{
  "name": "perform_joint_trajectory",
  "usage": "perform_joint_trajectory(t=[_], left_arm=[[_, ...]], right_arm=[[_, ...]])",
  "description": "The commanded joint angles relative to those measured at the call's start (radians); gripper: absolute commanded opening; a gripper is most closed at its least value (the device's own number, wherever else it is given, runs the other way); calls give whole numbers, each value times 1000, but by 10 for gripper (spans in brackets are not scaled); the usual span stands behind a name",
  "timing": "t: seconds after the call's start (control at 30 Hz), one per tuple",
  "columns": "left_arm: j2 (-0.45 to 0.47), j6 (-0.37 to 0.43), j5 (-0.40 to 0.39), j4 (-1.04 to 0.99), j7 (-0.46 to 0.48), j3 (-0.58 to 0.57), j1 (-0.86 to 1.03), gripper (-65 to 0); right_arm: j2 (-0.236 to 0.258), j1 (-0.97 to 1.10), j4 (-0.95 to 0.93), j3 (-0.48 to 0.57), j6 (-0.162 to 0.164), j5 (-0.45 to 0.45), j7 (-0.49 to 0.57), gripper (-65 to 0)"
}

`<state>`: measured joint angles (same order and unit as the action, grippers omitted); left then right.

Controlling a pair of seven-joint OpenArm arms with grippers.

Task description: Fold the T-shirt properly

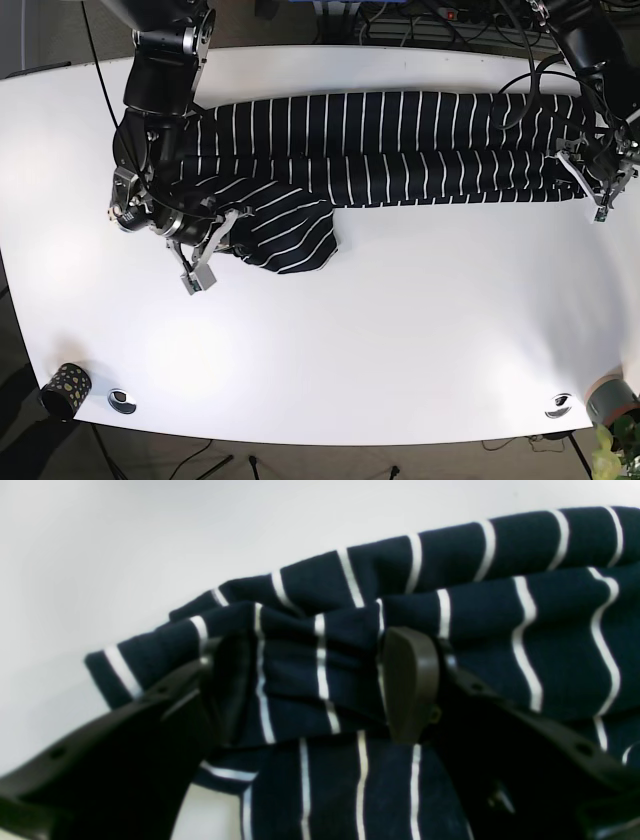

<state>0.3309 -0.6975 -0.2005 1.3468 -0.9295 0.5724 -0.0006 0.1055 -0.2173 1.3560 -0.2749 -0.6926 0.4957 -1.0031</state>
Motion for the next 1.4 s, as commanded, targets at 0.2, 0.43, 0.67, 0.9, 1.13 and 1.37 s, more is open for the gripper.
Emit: perform_joint_trajectory(t=[0.2, 0.43, 0.67, 0.9, 1.13, 1.37], left_arm=[[15, -1, -1, 12, 3, 1, -16, -272], [18, -1, 0, 12, 3, -1, -12, -272], [20, -1, 0, 13, 3, -1, 12, -272], [20, -1, -1, 13, 3, -1, 11, -272], [12, -1, -15, 38, -3, 4, -28, -272], [12, -1, -116, 184, -4, 4, -23, -272]], right_arm=[[17, 131, 340, -5, -6, 24, -55, -650], [50, 325, 465, -97, -6, 208, -58, -650], [50, 422, 478, -169, -6, 232, -58, -650], [82, 440, 454, -217, -6, 208, -58, -476], [86, 450, 524, -286, -6, 176, -58, -233], [86, 480, 615, -165, -6, 169, -58, -249]])
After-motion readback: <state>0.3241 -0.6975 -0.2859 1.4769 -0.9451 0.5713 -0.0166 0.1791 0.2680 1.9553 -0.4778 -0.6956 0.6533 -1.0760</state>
